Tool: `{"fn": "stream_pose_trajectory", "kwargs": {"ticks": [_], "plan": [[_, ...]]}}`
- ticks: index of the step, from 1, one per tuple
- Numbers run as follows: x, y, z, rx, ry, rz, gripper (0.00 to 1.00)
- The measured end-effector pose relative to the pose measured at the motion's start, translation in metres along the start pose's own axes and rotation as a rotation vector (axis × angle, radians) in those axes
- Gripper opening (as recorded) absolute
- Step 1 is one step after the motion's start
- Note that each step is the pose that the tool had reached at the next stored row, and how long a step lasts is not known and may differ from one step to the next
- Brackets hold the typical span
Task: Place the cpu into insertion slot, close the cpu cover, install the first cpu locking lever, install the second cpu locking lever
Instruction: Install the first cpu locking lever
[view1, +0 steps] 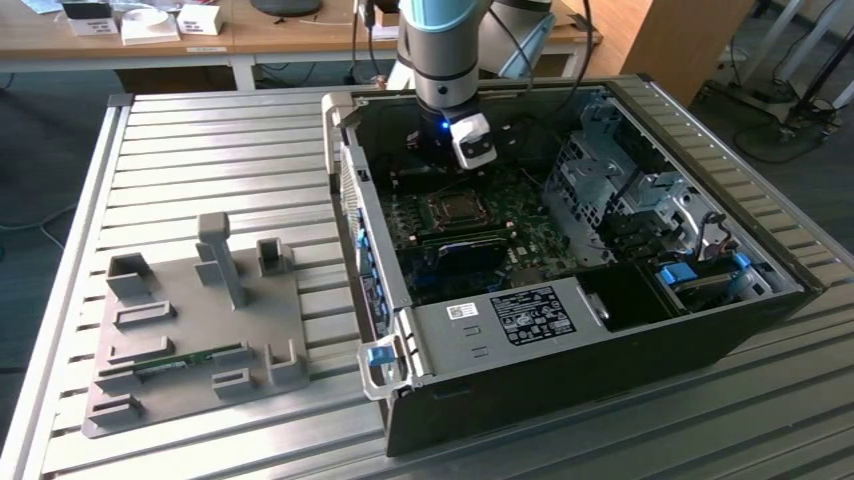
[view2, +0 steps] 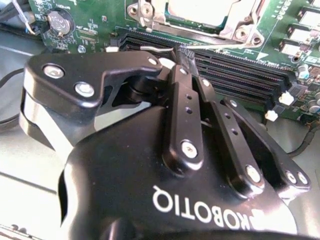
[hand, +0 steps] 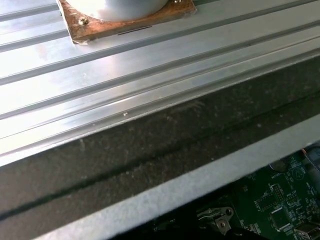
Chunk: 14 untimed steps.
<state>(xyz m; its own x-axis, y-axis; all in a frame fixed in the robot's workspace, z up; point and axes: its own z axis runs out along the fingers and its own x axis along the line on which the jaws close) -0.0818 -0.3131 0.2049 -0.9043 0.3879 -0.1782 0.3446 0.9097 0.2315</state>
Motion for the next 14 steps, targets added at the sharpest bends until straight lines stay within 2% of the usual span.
{"fn": "stream_pose_trajectory", "kwargs": {"ticks": [6, 7, 14], "plan": [[0.0008, -0.0010, 0.0046, 0.0320, -0.0119, -0.009, 0.11], [0.0010, -0.0008, 0.0051, 0.0343, -0.0129, -0.010, 0.11], [0.0015, 0.0006, 0.0051, 0.0346, -0.0130, -0.010, 0.11]]}}
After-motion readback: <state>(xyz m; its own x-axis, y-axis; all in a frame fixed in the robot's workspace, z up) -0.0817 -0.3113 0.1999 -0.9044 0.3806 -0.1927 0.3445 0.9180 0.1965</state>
